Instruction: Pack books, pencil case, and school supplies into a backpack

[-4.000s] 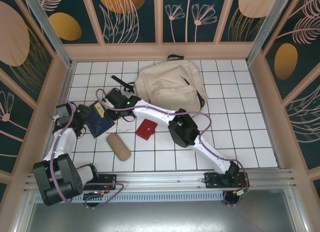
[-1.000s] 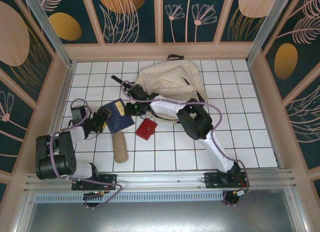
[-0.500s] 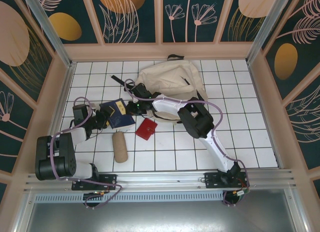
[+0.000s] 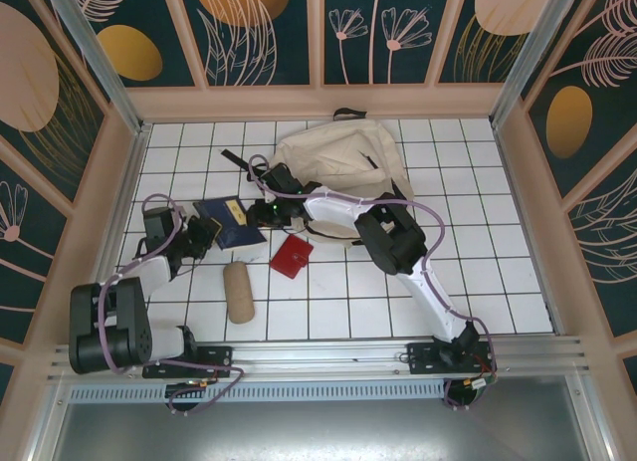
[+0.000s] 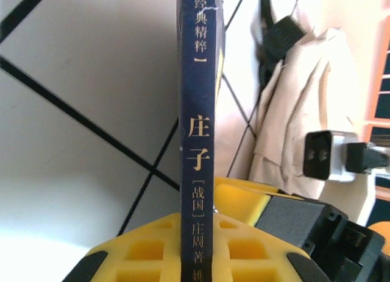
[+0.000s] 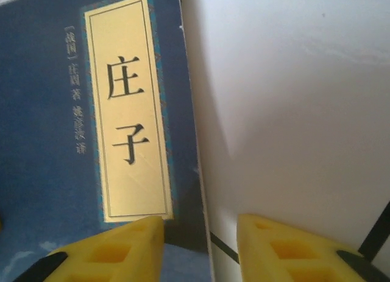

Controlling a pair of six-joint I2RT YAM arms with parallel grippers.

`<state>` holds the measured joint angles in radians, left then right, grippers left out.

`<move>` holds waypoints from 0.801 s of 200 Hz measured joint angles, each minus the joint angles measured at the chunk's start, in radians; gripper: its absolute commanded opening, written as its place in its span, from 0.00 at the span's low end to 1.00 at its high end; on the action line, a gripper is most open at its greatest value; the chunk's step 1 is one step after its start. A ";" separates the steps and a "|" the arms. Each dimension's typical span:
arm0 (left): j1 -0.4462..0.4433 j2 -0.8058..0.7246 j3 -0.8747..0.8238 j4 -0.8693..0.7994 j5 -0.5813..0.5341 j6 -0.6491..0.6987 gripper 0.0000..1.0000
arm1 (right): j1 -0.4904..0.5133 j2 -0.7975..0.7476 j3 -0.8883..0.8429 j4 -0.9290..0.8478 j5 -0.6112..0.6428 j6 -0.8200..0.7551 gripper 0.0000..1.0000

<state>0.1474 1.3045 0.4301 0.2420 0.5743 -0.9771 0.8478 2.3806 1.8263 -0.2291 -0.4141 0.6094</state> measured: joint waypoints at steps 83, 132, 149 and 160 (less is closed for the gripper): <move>-0.098 -0.270 0.083 0.010 -0.029 -0.049 0.02 | -0.027 -0.422 -0.238 0.179 0.008 0.007 0.80; -0.257 -0.256 0.091 0.160 -0.021 -0.128 0.01 | -0.136 -0.608 -0.527 0.396 -0.014 0.091 0.83; -0.294 -0.217 0.098 0.245 -0.013 -0.176 0.01 | -0.163 -0.645 -0.616 0.442 -0.020 0.124 0.84; -0.314 -0.185 0.107 0.300 -0.006 -0.211 0.00 | -0.175 -0.671 -0.670 0.476 -0.034 0.152 0.84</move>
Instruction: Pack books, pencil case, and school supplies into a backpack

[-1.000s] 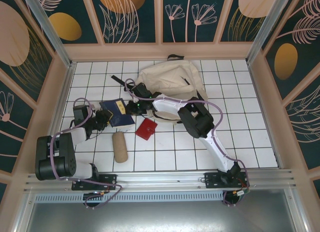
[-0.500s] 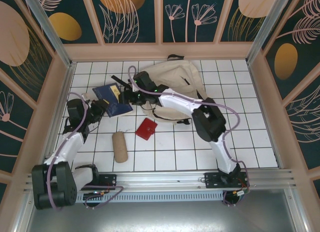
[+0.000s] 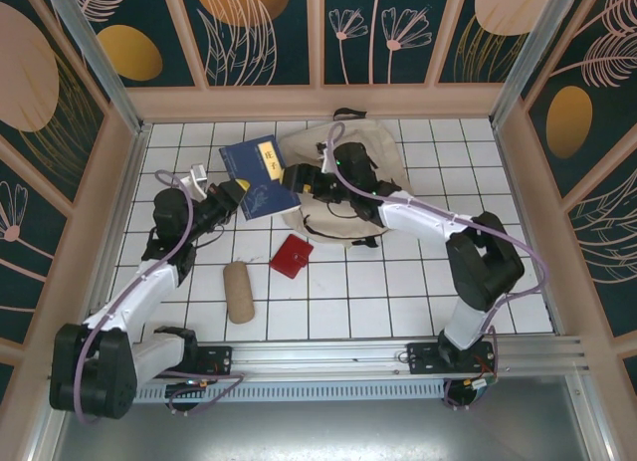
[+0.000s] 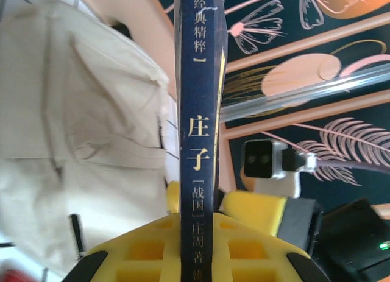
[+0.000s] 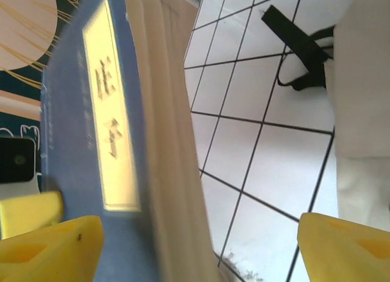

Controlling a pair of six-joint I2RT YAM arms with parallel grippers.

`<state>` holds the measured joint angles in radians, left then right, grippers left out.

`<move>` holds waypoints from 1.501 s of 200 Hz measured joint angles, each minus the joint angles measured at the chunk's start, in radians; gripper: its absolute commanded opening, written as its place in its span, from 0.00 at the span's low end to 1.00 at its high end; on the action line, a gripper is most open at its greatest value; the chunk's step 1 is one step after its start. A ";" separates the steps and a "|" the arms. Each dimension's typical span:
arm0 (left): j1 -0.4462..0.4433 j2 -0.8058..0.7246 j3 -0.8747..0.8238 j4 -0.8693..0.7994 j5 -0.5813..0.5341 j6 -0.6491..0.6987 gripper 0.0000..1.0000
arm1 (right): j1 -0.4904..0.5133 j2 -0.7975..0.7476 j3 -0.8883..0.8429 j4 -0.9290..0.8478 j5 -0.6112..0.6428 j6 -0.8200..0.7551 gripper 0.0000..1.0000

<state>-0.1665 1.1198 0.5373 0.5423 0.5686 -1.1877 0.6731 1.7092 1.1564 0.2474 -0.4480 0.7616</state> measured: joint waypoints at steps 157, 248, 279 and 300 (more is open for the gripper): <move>-0.080 0.133 0.081 0.365 -0.089 -0.267 0.00 | -0.029 -0.032 -0.204 0.702 -0.093 0.490 0.76; -0.111 0.181 0.081 0.420 -0.181 -0.337 0.00 | 0.023 0.154 -0.142 0.973 -0.065 0.729 0.55; -0.111 0.181 0.081 0.425 -0.201 -0.337 0.00 | 0.023 0.154 -0.142 0.986 -0.041 0.740 0.47; -0.111 0.181 0.081 0.425 -0.217 -0.337 0.00 | 0.023 0.154 -0.142 0.991 -0.020 0.742 0.39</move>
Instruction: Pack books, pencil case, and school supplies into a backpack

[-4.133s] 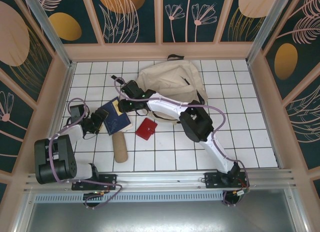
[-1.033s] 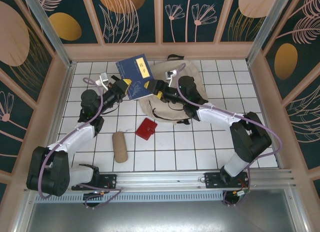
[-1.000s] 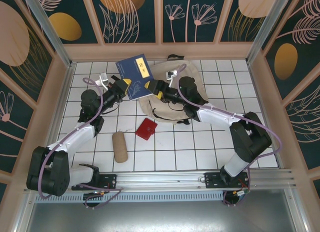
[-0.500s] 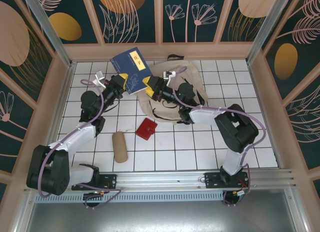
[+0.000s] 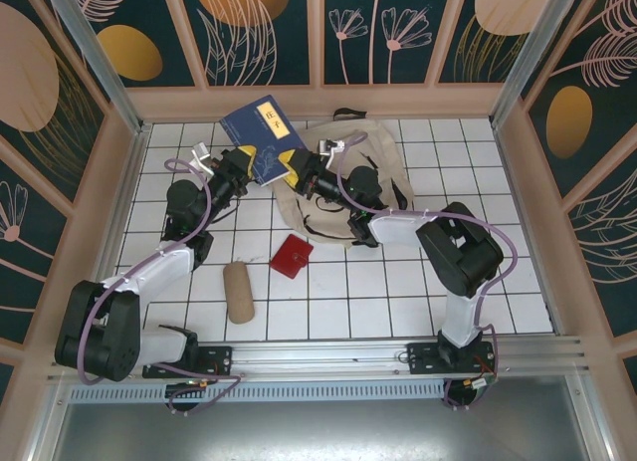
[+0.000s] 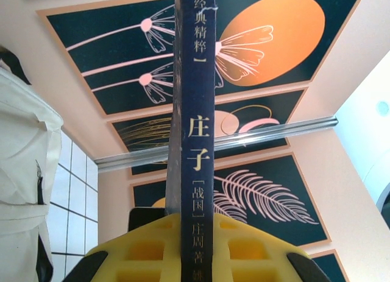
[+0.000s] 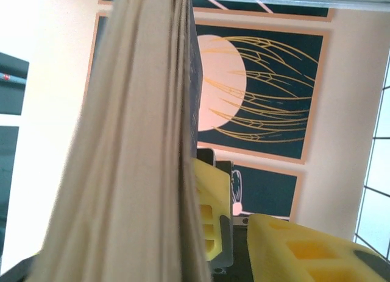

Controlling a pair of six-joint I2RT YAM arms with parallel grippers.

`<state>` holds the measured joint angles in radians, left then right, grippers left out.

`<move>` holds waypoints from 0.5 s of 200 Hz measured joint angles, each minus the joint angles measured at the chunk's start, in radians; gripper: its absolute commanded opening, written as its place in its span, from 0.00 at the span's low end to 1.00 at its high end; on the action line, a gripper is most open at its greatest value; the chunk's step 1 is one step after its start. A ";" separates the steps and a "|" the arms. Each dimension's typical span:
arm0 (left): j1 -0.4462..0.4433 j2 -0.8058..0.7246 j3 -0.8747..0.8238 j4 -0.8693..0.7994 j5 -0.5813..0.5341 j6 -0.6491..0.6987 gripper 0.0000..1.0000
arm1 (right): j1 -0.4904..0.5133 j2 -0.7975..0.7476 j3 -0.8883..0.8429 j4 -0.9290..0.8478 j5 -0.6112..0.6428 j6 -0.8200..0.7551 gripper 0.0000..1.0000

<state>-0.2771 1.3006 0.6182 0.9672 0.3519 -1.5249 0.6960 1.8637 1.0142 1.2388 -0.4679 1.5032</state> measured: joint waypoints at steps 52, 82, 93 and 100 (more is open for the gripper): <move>0.000 0.000 -0.003 -0.007 -0.021 0.002 0.07 | 0.002 -0.002 -0.008 0.019 0.039 -0.008 0.11; -0.003 -0.010 -0.003 -0.076 -0.039 0.037 0.53 | 0.002 -0.028 -0.029 -0.039 0.057 -0.048 0.02; -0.005 -0.030 -0.007 -0.120 -0.056 0.066 0.63 | -0.002 -0.053 -0.041 -0.103 0.064 -0.090 0.00; -0.006 -0.046 -0.013 -0.146 -0.069 0.080 0.66 | -0.005 -0.073 -0.050 -0.143 0.071 -0.117 0.00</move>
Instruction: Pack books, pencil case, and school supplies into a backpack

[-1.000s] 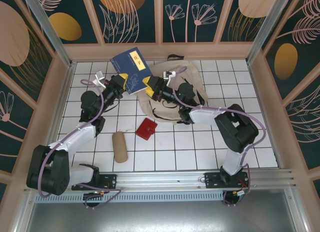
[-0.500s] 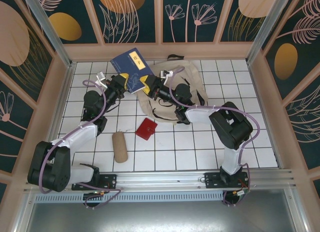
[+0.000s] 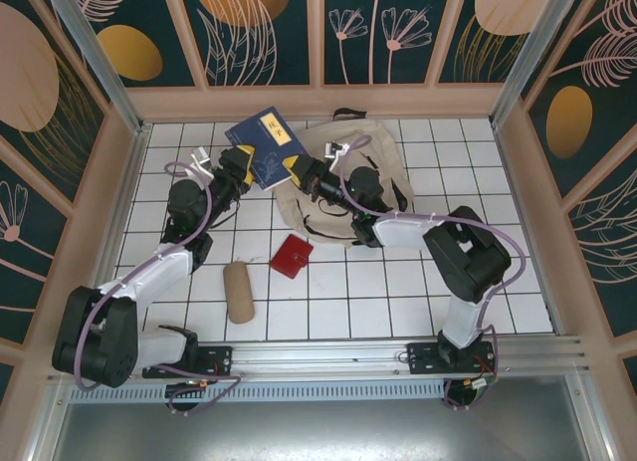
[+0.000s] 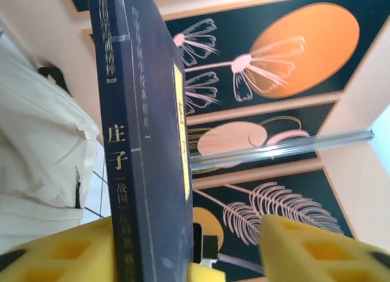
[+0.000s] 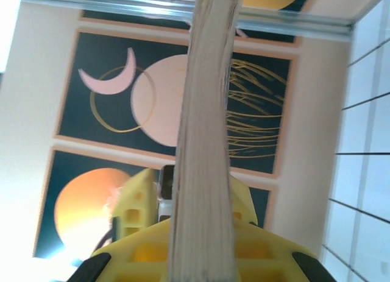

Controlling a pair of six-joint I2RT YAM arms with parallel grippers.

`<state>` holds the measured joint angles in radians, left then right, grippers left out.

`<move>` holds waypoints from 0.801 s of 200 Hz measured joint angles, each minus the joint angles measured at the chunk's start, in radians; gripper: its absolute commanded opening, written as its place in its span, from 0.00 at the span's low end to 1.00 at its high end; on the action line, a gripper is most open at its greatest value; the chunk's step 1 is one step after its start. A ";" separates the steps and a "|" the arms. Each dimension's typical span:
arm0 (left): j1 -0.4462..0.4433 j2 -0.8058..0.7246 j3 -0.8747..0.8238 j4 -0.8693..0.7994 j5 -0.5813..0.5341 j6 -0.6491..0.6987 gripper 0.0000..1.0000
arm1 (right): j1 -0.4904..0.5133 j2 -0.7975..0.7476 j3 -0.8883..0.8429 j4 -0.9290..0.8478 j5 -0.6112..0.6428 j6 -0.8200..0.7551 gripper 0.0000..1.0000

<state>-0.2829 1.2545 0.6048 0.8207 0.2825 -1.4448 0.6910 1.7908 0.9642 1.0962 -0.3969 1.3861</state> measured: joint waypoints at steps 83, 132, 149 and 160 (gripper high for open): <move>-0.042 -0.024 0.069 -0.467 -0.067 0.336 0.79 | -0.112 -0.388 -0.105 -0.559 0.171 -0.423 0.00; -0.254 0.154 0.298 -0.693 -0.122 0.538 0.79 | -0.279 -0.607 -0.214 -0.809 0.243 -0.494 0.00; -0.338 0.246 0.404 -0.764 -0.155 0.598 0.79 | -0.324 -0.658 -0.235 -0.894 0.251 -0.508 0.00; -0.391 0.311 0.475 -0.803 -0.174 0.634 0.78 | -0.343 -0.688 -0.241 -0.946 0.251 -0.518 0.00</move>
<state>-0.6743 1.5654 1.0798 0.0181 0.1089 -0.8108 0.3477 1.1030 0.7227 0.1505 -0.1463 0.8677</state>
